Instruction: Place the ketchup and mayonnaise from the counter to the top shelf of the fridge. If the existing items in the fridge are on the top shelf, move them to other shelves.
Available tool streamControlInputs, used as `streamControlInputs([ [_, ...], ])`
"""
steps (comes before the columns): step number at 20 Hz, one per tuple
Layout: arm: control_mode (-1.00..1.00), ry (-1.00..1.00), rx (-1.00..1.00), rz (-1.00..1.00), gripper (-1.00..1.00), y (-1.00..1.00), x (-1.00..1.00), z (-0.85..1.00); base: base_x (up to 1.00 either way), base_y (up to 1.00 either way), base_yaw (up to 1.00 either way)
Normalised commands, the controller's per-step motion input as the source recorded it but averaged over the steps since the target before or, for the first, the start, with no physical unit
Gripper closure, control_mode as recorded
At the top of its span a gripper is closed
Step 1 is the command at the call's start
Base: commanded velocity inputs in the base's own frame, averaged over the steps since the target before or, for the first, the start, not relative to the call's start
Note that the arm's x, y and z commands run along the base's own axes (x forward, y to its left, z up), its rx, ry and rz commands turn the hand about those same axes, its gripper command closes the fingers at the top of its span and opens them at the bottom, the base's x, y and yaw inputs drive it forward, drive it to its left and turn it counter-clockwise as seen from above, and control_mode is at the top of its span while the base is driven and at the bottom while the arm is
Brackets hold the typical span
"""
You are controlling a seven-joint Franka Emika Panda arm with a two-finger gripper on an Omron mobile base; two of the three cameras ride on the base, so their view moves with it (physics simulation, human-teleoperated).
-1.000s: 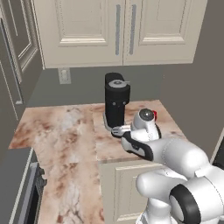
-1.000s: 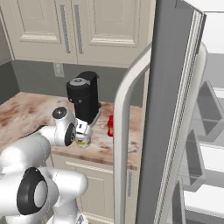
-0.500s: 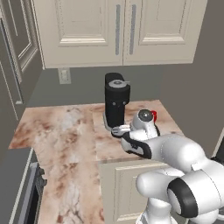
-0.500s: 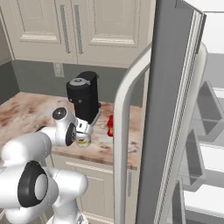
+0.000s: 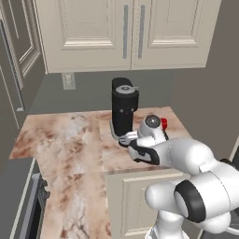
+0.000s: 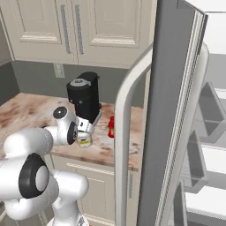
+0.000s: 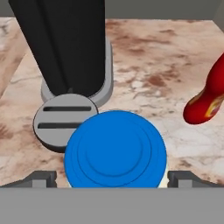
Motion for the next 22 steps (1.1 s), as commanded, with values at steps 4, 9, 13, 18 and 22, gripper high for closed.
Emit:
streamControlInputs([
  [4, -1.00, 0.00, -0.05, 0.00, -1.00, -0.01, 0.00, -0.32, 0.00, 0.00, 0.00],
  [9, -1.00, 0.00, -0.01, 0.00, 1.00, 0.00, 0.02, -0.19, 0.00, 0.00, 0.00],
  [13, -1.00, 0.00, 0.00, 0.00, 1.00, 0.00, 0.00, 0.00, 0.00, 0.00, 0.00],
  [18, -1.00, -0.01, 0.00, 0.00, 1.00, -0.06, -0.40, 0.25, 0.00, 0.00, 0.00],
  [22, -1.00, -0.16, 0.03, 0.00, 1.00, -0.12, -0.81, 0.86, 0.00, 0.00, 0.00],
])
